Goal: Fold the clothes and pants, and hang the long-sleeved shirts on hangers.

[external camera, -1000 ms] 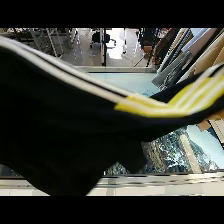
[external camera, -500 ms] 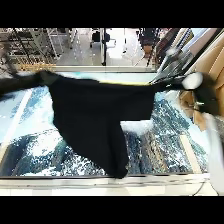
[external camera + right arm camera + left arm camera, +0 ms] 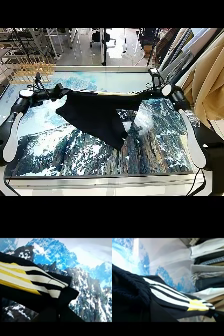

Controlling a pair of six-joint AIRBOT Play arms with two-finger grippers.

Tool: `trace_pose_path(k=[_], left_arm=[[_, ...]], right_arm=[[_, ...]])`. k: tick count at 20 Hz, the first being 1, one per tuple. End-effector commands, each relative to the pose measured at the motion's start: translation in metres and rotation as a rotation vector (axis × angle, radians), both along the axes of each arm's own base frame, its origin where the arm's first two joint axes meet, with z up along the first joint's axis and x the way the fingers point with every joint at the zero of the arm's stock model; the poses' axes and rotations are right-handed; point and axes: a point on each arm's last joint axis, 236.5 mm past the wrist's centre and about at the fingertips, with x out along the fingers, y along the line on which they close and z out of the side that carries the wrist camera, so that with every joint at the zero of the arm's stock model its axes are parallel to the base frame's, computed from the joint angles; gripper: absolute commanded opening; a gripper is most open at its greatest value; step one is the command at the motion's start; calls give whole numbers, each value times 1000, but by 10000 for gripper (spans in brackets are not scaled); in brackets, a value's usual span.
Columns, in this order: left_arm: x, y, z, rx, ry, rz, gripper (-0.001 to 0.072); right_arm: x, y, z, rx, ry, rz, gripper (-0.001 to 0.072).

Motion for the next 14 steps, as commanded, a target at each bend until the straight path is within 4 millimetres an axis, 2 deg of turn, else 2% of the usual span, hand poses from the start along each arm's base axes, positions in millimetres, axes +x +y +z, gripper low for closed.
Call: trace_pose_path(k=[1, 3, 4, 6, 8, 11, 14], left_arm=[[-6, 2, 10, -52, 30, -30, 26], [-23, 10, 5, -90, 100, -69, 26], [-33, 20, -5, -76, 153, -79, 26], [-53, 49, -34, -5, 280, -67, 27], [-71, 76, -56, 72, 375, -58, 27], [-84, 101, -71, 144, 424, -50, 27], [-90, 112, -93, 205, 471, -51, 29]], right_arm=[[-49, 20, 31, 40, 133, 100, 15], [-98, 52, 60, 152, 243, 210, 15], [-131, 74, 73, 228, 322, 295, 17], [-185, 111, 78, 293, 471, 445, 17], [-222, 145, 57, 279, 588, 538, 17], [-290, 192, 7, 233, 783, 673, 16], [-348, 213, -46, 179, 930, 712, 16]])
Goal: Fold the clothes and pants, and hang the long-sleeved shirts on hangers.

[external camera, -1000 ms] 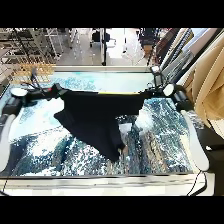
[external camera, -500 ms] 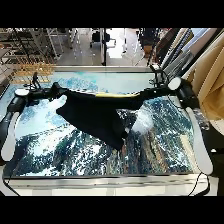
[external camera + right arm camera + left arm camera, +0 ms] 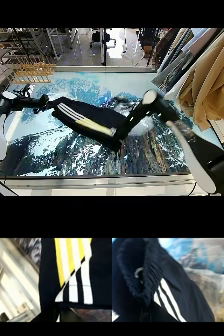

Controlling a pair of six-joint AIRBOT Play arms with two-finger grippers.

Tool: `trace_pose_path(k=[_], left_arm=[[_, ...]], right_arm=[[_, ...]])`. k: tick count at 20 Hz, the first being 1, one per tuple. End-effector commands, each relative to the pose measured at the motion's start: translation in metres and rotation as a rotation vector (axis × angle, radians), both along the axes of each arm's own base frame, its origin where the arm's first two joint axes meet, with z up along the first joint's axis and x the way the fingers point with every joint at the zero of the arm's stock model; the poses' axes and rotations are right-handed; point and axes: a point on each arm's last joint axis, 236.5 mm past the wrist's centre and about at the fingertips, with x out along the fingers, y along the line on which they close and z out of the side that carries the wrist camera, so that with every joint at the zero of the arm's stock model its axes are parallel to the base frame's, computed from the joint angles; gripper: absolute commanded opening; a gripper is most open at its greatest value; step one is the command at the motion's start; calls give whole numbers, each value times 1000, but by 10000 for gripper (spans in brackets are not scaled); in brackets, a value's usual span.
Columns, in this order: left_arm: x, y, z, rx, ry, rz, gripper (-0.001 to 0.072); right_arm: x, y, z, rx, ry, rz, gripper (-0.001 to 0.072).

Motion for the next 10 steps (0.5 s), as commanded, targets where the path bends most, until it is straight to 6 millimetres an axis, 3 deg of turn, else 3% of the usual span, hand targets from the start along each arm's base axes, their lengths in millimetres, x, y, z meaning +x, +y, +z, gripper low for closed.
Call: trace_pose_path(k=[1, 2, 3, 4, 7, 9, 10], left_arm=[[-15, 20, -31, 84, 88, -14, 36], [-15, 20, -36, 79, 95, -13, 158], [-16, 20, -38, 78, 102, -15, 389], [-16, 21, -38, 78, 101, -13, 530], [-17, 40, -23, 85, 77, 22, 531], [-20, 55, -4, 94, 49, 48, 530], [-22, 61, 7, 102, 30, 53, 529]], right_arm=[[-72, 23, -56, -77, 131, 110, 18], [-73, 23, -74, -107, 114, 89, 124], [-72, 23, -83, -113, 106, 67, 336], [-70, 23, -85, -109, 109, 46, 457], [-45, 9, -77, -83, 117, -103, 481], [-21, -15, -78, -73, 99, -319, 527], [-15, -30, -84, -73, 110, -449, 594]])
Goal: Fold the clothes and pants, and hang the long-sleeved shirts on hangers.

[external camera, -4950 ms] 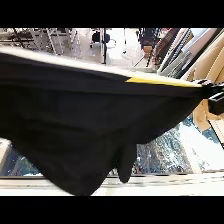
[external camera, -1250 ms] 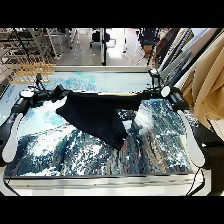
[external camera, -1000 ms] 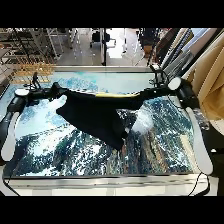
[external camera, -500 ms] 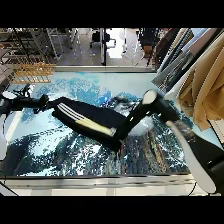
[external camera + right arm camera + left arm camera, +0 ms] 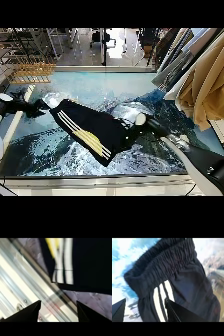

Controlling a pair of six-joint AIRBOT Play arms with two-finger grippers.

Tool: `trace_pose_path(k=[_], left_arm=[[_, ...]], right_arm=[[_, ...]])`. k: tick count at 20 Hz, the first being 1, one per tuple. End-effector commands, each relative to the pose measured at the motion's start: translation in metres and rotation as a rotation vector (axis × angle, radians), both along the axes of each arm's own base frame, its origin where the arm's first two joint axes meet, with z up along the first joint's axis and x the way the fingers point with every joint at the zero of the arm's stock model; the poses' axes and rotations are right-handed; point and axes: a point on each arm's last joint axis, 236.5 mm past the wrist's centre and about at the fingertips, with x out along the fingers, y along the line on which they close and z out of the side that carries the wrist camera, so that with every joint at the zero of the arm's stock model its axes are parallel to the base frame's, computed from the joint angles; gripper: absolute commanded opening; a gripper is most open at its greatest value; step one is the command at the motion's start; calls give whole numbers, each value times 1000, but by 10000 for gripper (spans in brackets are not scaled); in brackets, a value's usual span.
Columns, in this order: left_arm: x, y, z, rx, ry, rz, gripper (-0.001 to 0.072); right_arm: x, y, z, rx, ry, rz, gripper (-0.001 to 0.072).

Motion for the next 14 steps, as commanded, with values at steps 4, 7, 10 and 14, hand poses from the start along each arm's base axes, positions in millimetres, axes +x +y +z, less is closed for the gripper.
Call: trace_pose_path(k=[4, 7, 10, 14], left_arm=[[-6, 11, 67, 29, -128, -16, 505], [-1, -19, 80, -29, -154, -51, 490], [-5, -49, 78, -46, -132, -121, 490], [-18, -93, 75, -70, -87, -229, 356]], right_arm=[[17, -31, -31, 122, 83, -630, 705], [25, -16, -45, 169, 19, -725, 705], [48, -6, -54, 141, -73, -770, 702], [68, 16, -65, 139, -87, -730, 502]])
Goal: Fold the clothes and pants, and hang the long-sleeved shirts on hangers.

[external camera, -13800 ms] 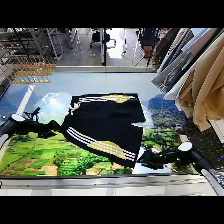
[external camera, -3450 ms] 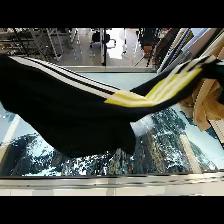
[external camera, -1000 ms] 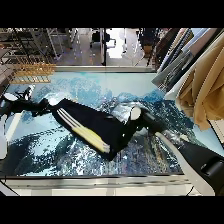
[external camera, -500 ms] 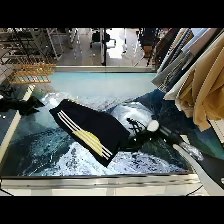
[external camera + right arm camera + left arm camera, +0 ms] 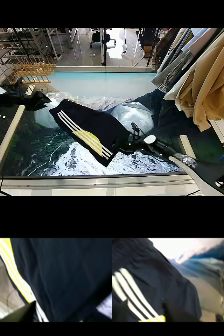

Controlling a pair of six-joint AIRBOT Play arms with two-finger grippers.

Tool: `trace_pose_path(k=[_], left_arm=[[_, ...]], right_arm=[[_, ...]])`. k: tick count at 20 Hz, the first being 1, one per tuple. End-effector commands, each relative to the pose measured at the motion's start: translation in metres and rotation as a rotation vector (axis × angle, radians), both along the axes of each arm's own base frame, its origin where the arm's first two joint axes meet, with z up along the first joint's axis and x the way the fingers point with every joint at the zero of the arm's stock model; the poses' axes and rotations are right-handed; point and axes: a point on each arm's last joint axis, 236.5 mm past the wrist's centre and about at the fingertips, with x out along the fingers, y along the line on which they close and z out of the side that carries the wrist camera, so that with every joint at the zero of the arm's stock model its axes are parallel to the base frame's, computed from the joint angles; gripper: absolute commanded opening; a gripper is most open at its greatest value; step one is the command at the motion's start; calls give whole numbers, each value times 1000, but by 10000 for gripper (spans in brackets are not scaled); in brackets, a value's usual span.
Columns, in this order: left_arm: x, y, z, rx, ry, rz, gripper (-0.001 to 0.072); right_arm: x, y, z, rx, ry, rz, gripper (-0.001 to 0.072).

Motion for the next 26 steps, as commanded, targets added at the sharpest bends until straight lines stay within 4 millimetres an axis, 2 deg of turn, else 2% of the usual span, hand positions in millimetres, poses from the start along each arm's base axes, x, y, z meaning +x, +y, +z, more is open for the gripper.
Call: trace_pose_path(k=[1, 2, 3, 5, 7, 8, 9, 10, 11, 12, 14, 15, 17, 19, 20, 21, 22, 23, 24, 26], left_arm=[[-15, -41, 0, -20, 43, -110, 264], [-20, -53, -1, -23, 57, -142, 225], [-24, -64, -3, -20, 67, -171, 213], [-29, -82, -11, 12, 88, -223, 62], [-37, -106, -32, 51, 129, -287, 58], [-43, -121, -44, 53, 156, -321, 59], [-49, -139, -59, 48, 189, -358, 59], [-56, -156, -72, 47, 218, -395, 59], [-61, -174, -87, 48, 240, -430, 59], [-64, -190, -100, 52, 253, -454, 59], [-73, -216, -122, 58, 279, -497, 59], [-78, -225, -130, 60, 292, -516, 58], [-84, -233, -137, 79, 306, -538, 29], [-85, -231, -141, 105, 322, -526, 29], [-86, -231, -140, 102, 334, -515, 29], [-86, -229, -138, 99, 341, -503, 29], [-84, -224, -131, 97, 335, -499, 29], [-80, -217, -119, 95, 316, -486, 29], [-73, -205, -102, 93, 282, -458, 29], [-59, -165, -55, 91, 203, -379, 29]], right_arm=[[28, 12, -9, -28, -68, -4, 297], [33, 10, -4, -52, -115, 40, 72], [33, 3, -1, -96, -153, 92, 19], [21, -35, 3, -249, -163, 183, 17], [1, -112, 9, -531, -102, 239, 16], [-9, -154, 20, -673, -77, 247, 16], [-16, -184, 34, -746, -62, 240, 16], [-21, -201, 50, -767, -54, 211, 16], [-25, -211, 64, -767, -54, 183, 16], [-27, -216, 78, -765, -66, 160, 15], [-21, -212, 110, -747, -121, 130, 15], [-14, -204, 127, -721, -151, 120, 15], [7, -162, 168, -605, -261, 123, 15], [33, -93, 210, -457, -412, 151, 15], [45, -55, 223, -412, -485, 186, 15], [53, -17, 225, -385, -532, 236, 15], [57, 18, 216, -369, -543, 291, 15], [57, 51, 195, -370, -526, 360, 15], [54, 79, 170, -377, -494, 422, 15], [46, 125, 113, -395, -426, 522, 15]])
